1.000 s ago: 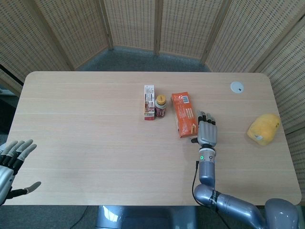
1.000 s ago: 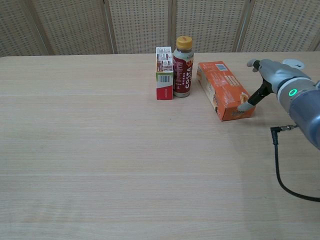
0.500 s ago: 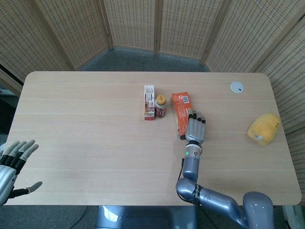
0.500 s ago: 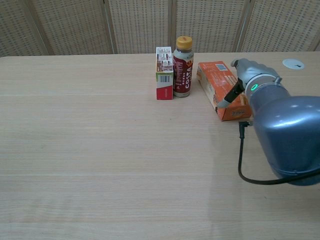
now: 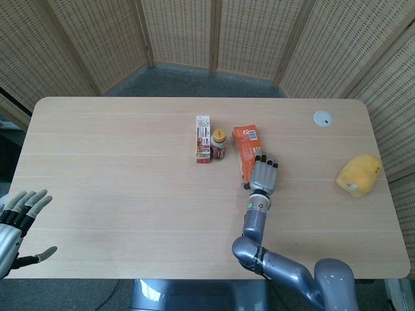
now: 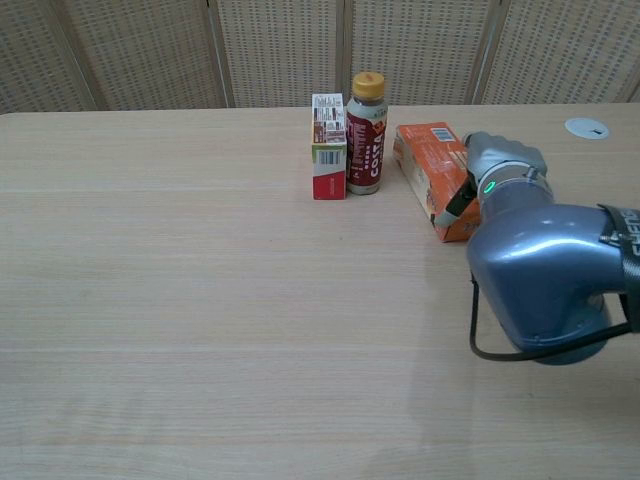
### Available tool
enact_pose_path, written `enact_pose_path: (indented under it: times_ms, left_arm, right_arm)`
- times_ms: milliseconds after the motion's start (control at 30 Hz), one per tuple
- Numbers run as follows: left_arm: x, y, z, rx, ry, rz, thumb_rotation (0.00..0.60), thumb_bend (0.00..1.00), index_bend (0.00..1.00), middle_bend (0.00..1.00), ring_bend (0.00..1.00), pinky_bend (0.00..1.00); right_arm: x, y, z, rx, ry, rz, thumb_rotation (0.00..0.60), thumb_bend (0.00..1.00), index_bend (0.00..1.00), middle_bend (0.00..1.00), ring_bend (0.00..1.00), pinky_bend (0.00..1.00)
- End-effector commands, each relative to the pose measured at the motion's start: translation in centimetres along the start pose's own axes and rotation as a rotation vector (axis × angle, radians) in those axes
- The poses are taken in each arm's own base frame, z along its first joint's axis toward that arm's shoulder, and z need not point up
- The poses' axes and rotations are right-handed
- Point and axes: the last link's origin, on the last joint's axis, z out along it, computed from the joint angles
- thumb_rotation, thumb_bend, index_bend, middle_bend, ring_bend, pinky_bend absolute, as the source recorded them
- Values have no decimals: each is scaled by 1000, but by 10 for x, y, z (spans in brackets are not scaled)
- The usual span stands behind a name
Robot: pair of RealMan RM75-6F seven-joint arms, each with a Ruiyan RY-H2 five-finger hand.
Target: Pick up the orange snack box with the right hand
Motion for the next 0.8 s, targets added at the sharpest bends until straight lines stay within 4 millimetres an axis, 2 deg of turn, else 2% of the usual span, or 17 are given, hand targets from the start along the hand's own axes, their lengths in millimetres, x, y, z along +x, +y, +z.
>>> enact_pose_path:
  times_ms: [33,267,433,800]
  left_arm:
    - [0,0,0,1,-1,-1,600,57,98,0,0,0]
    - [-2,1,1,-3,-7,3,600,56,99,0,0,0]
    - [-6,3,1,-7,-20,8,600,57,99,0,0,0]
    - [-8,4,0,-8,-22,12,600,57,98,0,0,0]
  right_arm:
    - [4,10,14,-5,37,-26,600,0,0,0,0,0]
    - [24,35,38,-54,86,-30,600,0,0,0,0,0]
    - [29,49,48,-81,50,-17,600,0,0,0,0,0]
    - [23,53,61,-46,-10,-75,600,0,0,0,0,0]
